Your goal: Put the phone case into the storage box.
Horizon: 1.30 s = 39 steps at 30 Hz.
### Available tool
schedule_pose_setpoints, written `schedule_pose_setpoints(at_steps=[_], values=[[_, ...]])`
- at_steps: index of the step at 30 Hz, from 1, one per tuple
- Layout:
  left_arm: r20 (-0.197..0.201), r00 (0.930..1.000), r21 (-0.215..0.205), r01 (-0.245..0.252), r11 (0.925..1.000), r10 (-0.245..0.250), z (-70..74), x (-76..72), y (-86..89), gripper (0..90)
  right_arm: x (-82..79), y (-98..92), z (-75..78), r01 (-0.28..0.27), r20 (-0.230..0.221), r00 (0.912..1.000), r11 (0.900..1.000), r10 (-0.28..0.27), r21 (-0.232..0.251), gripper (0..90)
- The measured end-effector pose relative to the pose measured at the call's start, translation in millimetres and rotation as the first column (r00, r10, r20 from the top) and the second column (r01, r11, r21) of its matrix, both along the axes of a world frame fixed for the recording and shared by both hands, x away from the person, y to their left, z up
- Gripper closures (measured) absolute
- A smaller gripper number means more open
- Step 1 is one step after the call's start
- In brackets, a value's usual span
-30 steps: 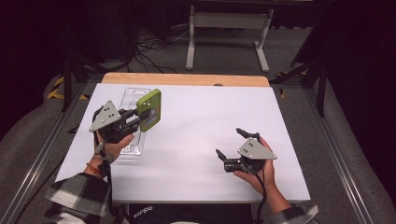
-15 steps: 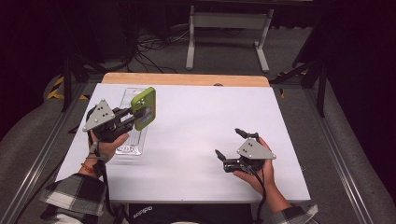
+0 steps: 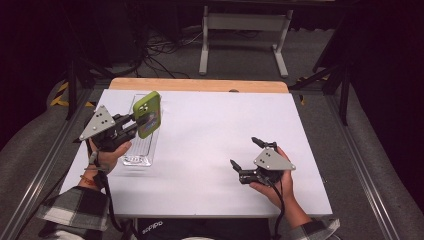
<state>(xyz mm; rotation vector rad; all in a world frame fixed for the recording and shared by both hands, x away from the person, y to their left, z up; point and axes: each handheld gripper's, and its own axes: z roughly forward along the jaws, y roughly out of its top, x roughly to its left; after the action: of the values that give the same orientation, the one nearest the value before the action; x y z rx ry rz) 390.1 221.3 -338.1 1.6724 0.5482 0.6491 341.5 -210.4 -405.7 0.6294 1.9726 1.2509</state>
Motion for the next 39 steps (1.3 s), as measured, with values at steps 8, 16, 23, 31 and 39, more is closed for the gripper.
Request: schedule_pose_setpoints(at_steps=[8, 16, 23, 31, 39], values=[[-0.004, 1.0000, 0.002, 0.005, 1.0000, -0.005, 1.1, 0.5, 7.7, 77.4, -0.6, 0.3, 0.4, 0.001, 0.005, 1.0000, 1.000, -0.001, 0.004, 7.9], [-0.013, 0.9999, 0.011, -0.001, 0.9999, 0.001, 1.9, 0.8, 13.4, 77.4, 0.1, 0.1, 0.2, 0.014, 0.005, 0.9999, 1.000, -0.015, 0.005, 8.2], [-0.018, 0.9998, 0.008, -0.010, 0.9999, 0.010, 2.6, -1.3, 18.9, 77.4, -2.7, 0.5, 1.6, 0.015, 0.022, 0.9996, 1.000, -0.015, 0.021, 10.7], [-0.029, 0.9993, 0.016, -0.021, 0.9996, 0.022, 1.4, 1.6, 24.4, 77.4, -2.3, -1.2, 3.1, 0.015, 0.013, 0.9998, 0.999, -0.016, 0.044, 10.5], [-0.043, 0.9984, 0.032, -0.035, 0.9989, 0.036, -1.4, 4.8, 27.5, 77.4, -1.0, -1.3, 2.9, 0.024, 0.002, 0.9997, 0.999, -0.024, 0.044, 10.6]])
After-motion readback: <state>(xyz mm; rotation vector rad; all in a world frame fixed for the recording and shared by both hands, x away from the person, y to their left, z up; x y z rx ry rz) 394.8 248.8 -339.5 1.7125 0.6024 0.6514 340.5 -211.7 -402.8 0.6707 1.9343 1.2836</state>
